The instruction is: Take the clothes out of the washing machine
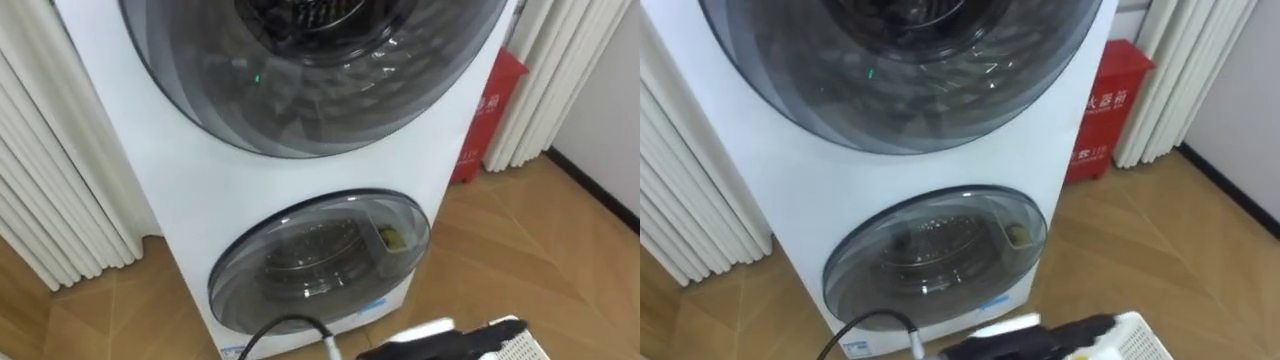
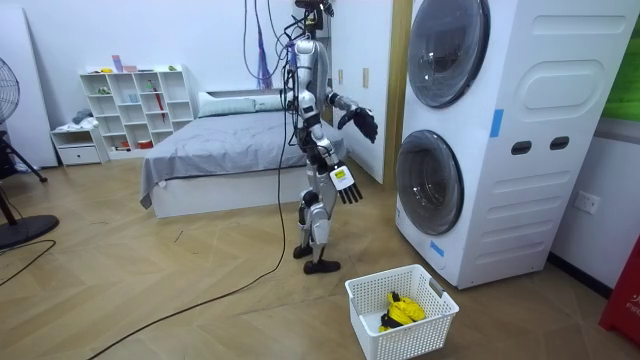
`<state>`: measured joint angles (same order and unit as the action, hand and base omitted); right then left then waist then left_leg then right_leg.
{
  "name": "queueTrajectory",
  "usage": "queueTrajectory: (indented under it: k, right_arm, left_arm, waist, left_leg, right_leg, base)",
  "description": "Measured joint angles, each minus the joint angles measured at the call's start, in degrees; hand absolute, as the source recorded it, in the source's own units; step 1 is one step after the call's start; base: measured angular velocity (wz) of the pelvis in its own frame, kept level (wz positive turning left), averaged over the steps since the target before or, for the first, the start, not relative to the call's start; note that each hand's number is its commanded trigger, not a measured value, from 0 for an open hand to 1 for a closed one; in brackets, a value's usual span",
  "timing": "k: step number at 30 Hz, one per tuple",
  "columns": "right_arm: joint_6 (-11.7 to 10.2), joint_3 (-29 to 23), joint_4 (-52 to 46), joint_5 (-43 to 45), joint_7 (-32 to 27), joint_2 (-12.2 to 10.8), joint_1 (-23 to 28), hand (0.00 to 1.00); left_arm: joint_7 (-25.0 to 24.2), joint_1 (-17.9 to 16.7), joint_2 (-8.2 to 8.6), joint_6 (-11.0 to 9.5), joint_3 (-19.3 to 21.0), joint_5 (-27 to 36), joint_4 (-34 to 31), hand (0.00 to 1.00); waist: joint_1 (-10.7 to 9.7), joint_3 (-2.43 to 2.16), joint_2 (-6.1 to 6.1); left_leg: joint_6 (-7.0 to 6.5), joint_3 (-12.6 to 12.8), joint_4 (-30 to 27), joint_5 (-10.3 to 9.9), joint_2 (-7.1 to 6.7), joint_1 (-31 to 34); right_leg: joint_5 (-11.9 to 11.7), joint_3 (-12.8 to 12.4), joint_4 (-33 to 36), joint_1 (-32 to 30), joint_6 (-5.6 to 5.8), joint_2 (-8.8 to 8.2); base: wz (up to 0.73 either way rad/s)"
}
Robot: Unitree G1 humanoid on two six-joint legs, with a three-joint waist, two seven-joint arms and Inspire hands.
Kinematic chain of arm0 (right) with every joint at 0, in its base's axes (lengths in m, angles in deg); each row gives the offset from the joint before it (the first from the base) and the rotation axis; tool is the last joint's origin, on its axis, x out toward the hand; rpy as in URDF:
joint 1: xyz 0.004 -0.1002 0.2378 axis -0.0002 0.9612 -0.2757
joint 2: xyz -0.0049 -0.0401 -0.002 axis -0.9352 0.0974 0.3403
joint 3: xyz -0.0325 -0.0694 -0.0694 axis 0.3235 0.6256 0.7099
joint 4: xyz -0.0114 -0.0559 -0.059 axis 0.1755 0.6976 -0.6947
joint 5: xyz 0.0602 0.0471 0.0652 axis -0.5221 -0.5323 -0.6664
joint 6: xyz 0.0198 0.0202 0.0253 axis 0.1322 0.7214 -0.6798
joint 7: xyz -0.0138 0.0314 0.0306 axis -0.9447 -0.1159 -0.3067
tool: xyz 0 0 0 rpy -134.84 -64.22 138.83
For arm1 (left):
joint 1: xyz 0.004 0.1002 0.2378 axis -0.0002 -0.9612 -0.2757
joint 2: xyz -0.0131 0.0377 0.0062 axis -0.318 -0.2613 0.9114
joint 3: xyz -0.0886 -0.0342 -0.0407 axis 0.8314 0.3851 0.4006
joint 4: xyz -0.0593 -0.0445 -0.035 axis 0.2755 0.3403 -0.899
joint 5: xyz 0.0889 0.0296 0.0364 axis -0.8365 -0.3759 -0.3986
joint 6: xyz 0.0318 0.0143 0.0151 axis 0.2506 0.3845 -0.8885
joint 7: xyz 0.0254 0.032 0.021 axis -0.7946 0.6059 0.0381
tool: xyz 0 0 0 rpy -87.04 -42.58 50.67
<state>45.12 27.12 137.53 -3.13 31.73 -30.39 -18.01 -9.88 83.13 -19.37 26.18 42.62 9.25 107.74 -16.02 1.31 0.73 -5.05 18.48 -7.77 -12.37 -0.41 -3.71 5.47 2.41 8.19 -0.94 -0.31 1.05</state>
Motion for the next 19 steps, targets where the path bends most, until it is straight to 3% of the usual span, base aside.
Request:
queueTrajectory:
  k: [2,4,7,9,11,14,17,19]
  right_arm:
    - [0.2,-0.8,-0.1,-0.3,0.1,0.0,0.5,0.0]
    - [0.2,-1.8,-0.4,-0.5,0.1,-0.1,1.4,0.0]
    - [0.2,-3.1,-0.4,-1.8,0.1,-0.4,2.8,0.0]
    - [0.2,-4.1,-0.1,-4.3,0.3,-0.4,3.7,0.0]
    - [0.0,-6.1,2.1,-5.4,0.8,-0.6,4.7,0.0]
    - [0.2,-8.9,4.3,-7.6,1.5,-0.9,5.8,0.0]
    - [0.6,-9.1,5.6,-10.5,2.3,-0.9,7.0,0.0]
    - [0.7,-9.6,6.7,-11.6,2.7,-0.9,7.0,0.0]
  left_arm:
    - [2.3,-1.3,-1.18,-0.4,3.5,-1.3,7.5,0.0]
    - [5.3,-3.4,-0.83,-1.6,8.4,-3.2,14.5,0.0]
    - [10.3,-7.8,-1.51,-2.5,18.3,-4.7,25.8,0.0]
    - [13.2,-10.5,-2.58,-3.2,24.0,-4.7,31.5,0.0]
    - [16.5,-14.7,-3.53,-4.5,32.9,-4.7,38.0,0.0]
    - [21.1,-19.7,-5.07,-5.4,43.1,-4.7,44.5,0.0]
    - [25.2,-23.6,-6.44,-5.3,48.4,-5.0,48.5,0.0]
    - [27.1,-26.4,-6.11,-4.4,50.0,-7.9,49.6,0.0]
  waist:
    - [1.0,0.03,-0.07]
    - [2.5,0.01,-0.12]
    - [5.2,-0.11,-0.51]
    - [7.2,-0.34,-0.72]
    - [9.8,-0.93,-1.05]
    - [12.8,-1.14,-1.03]
    - [14.9,-1.02,-0.97]
    - [15.2,-0.89,-0.6]
  left_leg:
    - [0.02,-0.1,0.1,0.0,0.05,0.0]
    - [0.17,-0.1,0.1,-0.1,0.15,-0.4]
    - [0.51,-0.6,0.1,-0.3,0.35,-0.6]
    - [0.75,-1.1,0.0,-0.4,0.38,-0.8]
    - [1.07,-1.5,0.0,-0.6,0.63,-1.2]
    - [1.4,-2.6,0.1,-0.8,0.91,-2.6]
    - [1.52,-3.3,0.1,-0.9,0.91,-3.4]
    - [1.48,-3.7,0.2,-1.1,0.91,-4.0]
  right_leg:
    - [0.0,-0.2,0.1,-0.1,-0.13,0.08]
    - [0.1,0.0,0.4,-0.1,-0.37,0.16]
    - [0.4,0.4,0.4,0.0,-0.74,0.42]
    - [0.7,0.9,0.4,0.1,-0.95,0.46]
    - [0.9,1.0,0.3,0.5,-1.11,0.95]
    - [1.0,2.5,-0.1,2.3,-1.23,0.95]
    - [1.0,2.9,-0.6,3.3,-1.26,0.98]
    - [1.1,3.1,-0.7,4.1,-1.22,0.97]
  base:
    - [-0.09]
    - [-0.1]
    - [0.01]
    - [0.09]
    - [-0.05]
    - [0.11]
    - [0.09]
    - [0.08]
